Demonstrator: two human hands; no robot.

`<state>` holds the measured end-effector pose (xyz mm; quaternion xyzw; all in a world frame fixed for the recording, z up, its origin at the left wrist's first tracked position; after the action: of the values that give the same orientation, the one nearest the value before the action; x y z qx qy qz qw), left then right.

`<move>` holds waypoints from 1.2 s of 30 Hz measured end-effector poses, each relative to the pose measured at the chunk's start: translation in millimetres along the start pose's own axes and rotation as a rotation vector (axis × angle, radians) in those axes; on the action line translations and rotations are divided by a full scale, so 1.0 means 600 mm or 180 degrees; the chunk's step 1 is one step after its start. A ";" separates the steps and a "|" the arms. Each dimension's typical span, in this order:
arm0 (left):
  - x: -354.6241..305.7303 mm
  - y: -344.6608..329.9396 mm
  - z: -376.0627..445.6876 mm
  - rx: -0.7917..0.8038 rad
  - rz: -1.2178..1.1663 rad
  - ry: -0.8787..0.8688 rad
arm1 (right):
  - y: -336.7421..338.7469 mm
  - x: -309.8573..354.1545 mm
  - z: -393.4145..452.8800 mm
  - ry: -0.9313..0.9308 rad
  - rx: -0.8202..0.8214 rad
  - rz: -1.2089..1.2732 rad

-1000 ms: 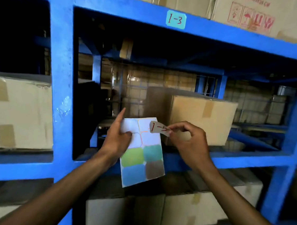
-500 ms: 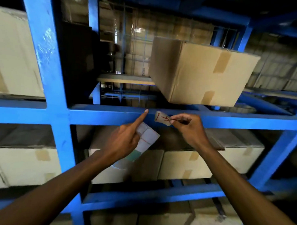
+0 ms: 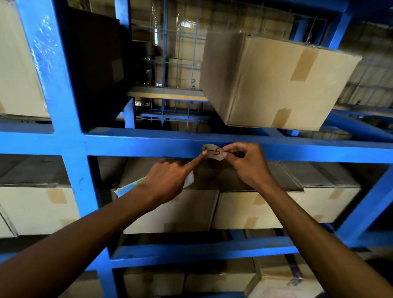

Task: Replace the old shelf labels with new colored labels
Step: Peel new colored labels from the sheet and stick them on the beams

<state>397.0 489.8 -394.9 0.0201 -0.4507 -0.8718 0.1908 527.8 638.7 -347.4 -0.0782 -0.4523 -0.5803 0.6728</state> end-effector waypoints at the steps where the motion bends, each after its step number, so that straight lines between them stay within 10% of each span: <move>1: 0.001 -0.005 0.002 -0.0015 0.0125 -0.0016 | 0.000 0.000 0.000 0.0013 -0.0019 -0.0019; 36: 0.010 -0.026 0.002 -0.0098 0.0209 0.0122 | -0.003 -0.002 0.014 -0.0044 -0.0245 -0.0528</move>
<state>386.3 496.8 -406.0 0.0190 -0.4339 -0.8714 0.2282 522.1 644.1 -343.9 -0.0702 -0.4391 -0.6505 0.6158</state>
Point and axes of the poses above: each hand's wrist, its own z-axis towards the middle knuckle, its own y-axis out of the back of the hand, x = y × z, the point moved 2 cm from there along z, towards the middle knuckle, and after that the axes turned 10 degrees about -x, right-handed, at the moved point
